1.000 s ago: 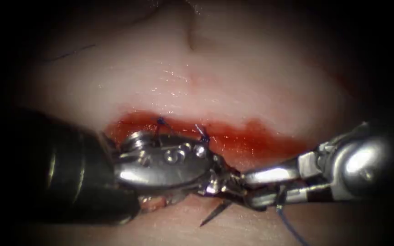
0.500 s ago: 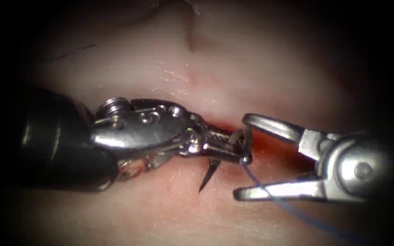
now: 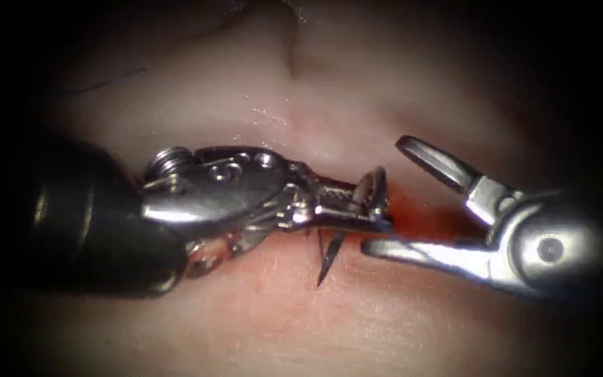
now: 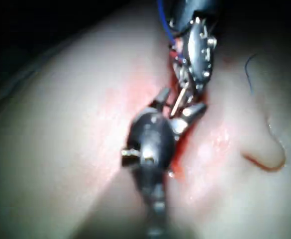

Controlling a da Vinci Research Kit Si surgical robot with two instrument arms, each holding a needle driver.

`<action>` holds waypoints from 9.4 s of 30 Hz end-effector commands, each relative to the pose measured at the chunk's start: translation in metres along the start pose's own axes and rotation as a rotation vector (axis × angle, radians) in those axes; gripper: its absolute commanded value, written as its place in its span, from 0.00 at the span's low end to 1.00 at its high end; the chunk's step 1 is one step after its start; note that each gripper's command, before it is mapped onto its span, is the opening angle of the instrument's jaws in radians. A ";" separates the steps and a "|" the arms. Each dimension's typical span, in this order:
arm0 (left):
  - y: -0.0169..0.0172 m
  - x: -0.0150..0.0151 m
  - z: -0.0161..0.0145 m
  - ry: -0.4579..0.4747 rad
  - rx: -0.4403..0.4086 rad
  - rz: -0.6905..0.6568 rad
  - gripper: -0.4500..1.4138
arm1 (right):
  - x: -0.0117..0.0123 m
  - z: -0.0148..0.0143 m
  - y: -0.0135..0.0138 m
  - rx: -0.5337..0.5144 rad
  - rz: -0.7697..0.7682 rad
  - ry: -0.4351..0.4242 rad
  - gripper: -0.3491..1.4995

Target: Wound Closure

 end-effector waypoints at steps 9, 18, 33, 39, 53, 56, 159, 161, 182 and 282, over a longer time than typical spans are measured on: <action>-0.0001 -0.0009 0.0007 -0.003 -0.002 -0.002 0.07 | 0.0004 0.0016 -0.0007 -0.011 0.010 0.021 0.58; 0.0001 -0.0010 0.0009 -0.004 -0.005 -0.002 0.06 | 0.0002 0.0023 -0.0006 -0.008 0.002 0.014 0.06; 0.0005 -0.0002 0.0011 -0.002 -0.007 -0.010 0.36 | -0.0006 0.0006 0.0001 0.045 -0.081 0.008 0.00; 0.0010 0.0007 0.0012 -0.004 -0.004 -0.156 0.74 | -0.0015 -0.0008 0.0016 0.109 -0.156 0.015 0.00; 0.0006 -0.0026 0.0034 -0.167 0.151 -0.092 0.71 | -0.0078 -0.0017 0.0052 0.115 -0.429 0.088 0.00; -0.0005 -0.0051 0.0044 -0.228 0.211 -0.065 0.70 | -0.0081 -0.0010 0.0052 0.090 -0.429 0.109 0.00; -0.0036 -0.0126 0.0030 -0.332 0.230 -0.032 0.56 | -0.0116 0.0051 0.0015 0.138 -0.513 0.141 0.00; -0.0037 -0.0127 0.0030 -0.333 0.230 -0.031 0.56 | -0.0126 0.0054 0.0008 0.158 -0.490 0.118 0.00; -0.0038 -0.0128 0.0030 -0.332 0.232 -0.029 0.55 | -0.0145 0.0051 -0.0007 0.207 -0.426 0.095 0.00; -0.0044 -0.0137 0.0032 -0.336 0.237 -0.020 0.54 | -0.0145 0.0090 0.0059 0.201 0.313 0.033 0.00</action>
